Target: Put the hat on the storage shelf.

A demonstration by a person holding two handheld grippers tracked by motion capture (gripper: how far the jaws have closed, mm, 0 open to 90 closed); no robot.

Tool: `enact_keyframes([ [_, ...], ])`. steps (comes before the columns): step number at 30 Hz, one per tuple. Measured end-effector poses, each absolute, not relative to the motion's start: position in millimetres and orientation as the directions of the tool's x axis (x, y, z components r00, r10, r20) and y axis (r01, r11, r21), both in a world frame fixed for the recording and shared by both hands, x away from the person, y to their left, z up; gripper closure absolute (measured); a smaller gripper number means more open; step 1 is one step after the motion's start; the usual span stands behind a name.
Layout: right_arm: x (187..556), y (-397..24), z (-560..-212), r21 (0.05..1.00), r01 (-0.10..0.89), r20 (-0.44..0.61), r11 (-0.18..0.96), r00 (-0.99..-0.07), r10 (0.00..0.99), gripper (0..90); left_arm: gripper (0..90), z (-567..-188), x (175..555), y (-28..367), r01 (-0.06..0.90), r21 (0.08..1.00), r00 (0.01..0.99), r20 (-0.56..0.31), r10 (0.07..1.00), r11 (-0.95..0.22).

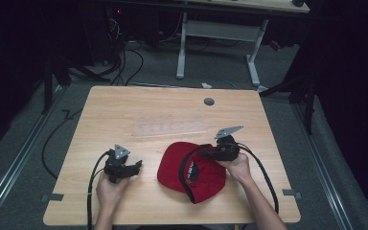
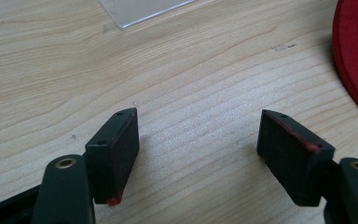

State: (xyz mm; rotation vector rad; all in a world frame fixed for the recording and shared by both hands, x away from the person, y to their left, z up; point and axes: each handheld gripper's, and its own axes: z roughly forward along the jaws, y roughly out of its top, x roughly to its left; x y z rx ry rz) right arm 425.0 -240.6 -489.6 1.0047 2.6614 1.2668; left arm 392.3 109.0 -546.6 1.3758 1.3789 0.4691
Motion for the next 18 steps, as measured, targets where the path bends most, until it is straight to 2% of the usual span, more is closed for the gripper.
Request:
enact_keyframes([
  [8, 420, -248, -471, 0.736, 0.564, 0.282, 0.375, -0.758, 0.588, 84.4, 30.4, -547, 393, 109, 0.456, 0.852, 0.245, -0.399, 0.884, 0.258],
  [18, 414, -260, -456, 0.755, 0.578, 0.296, 0.309, -0.721, 0.627, 84.3, 24.7, -547, 393, 105, 0.460, 0.849, 0.233, -0.400, 0.886, 0.262],
])
